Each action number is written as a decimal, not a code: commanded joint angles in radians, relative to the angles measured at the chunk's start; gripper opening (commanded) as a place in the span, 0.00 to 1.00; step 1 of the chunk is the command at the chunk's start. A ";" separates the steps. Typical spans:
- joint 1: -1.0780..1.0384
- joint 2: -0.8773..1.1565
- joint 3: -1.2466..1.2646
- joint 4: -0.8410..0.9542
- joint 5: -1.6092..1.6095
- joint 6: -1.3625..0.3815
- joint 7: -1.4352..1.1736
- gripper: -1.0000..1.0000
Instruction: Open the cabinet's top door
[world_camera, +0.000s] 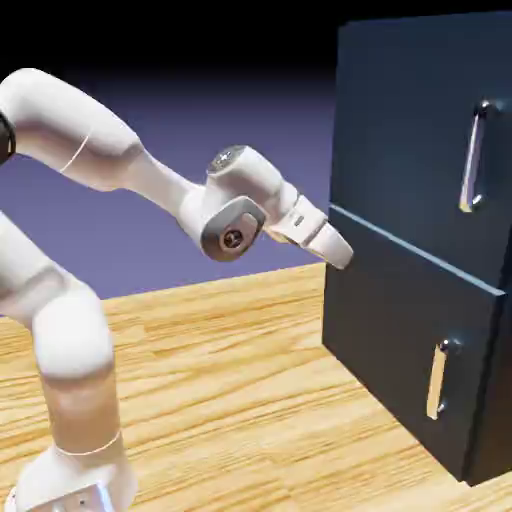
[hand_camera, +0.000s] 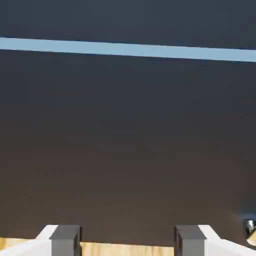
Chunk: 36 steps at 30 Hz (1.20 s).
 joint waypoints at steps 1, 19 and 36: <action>0.018 -0.007 -0.021 0.013 -0.044 0.001 0.029 0.50; 0.343 -0.130 -0.399 0.252 -0.826 0.023 0.553 0.50; 0.650 -0.246 -0.755 0.477 -1.566 0.043 1.047 0.50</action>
